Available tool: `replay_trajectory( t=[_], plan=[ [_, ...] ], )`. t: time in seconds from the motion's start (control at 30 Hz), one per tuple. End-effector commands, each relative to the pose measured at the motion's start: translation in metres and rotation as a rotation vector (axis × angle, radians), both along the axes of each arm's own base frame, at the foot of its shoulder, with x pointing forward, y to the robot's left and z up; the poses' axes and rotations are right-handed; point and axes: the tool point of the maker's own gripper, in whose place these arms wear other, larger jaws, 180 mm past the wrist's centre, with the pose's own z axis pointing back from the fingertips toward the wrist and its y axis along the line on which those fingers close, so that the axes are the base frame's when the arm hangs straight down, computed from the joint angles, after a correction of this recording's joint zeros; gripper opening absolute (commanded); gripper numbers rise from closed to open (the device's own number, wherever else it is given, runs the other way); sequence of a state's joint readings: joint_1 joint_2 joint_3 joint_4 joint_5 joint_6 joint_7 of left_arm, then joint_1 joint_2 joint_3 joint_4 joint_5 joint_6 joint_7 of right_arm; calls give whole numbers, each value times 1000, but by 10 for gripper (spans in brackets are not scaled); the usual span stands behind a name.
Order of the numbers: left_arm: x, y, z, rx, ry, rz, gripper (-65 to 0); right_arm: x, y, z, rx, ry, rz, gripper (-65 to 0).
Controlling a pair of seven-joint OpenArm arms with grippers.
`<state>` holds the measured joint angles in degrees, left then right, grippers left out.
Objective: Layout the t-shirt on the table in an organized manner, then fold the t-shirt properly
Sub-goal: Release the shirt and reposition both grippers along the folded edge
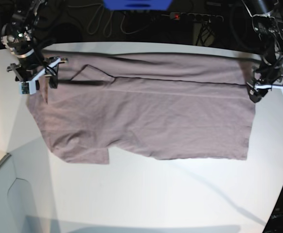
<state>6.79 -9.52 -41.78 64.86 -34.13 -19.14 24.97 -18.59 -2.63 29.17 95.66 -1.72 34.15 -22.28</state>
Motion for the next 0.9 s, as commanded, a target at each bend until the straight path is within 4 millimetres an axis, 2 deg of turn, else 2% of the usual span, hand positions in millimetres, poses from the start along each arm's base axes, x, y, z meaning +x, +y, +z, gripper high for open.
replay_trajectory(
  t=[0.0, 0.23, 0.4, 0.6, 0.7, 0.87],
  plan=[
    [11, 7, 15, 23, -52, 3, -270, 8, -1, 11, -4, -47, 19, -292],
    [14, 6, 17, 21, -62, 2, -283, 8, -1, 12, -4, -49, 19, -292],
    [15, 6, 17, 20, -62, 3, -413, 8, -1, 12, -4, -49, 17, -292],
    [17, 5, 21, 20, -74, 3, -533, 8, -1, 12, -4, -49, 19, -292],
    [21, 5, 24, 23, -83, 2, -636, 8, 1, 11, -1, -47, 24, -291],
    [22, 5, 23, 21, -83, 2, -650, 10, 22, 8, 2, -34, 111, -291]
  ],
)
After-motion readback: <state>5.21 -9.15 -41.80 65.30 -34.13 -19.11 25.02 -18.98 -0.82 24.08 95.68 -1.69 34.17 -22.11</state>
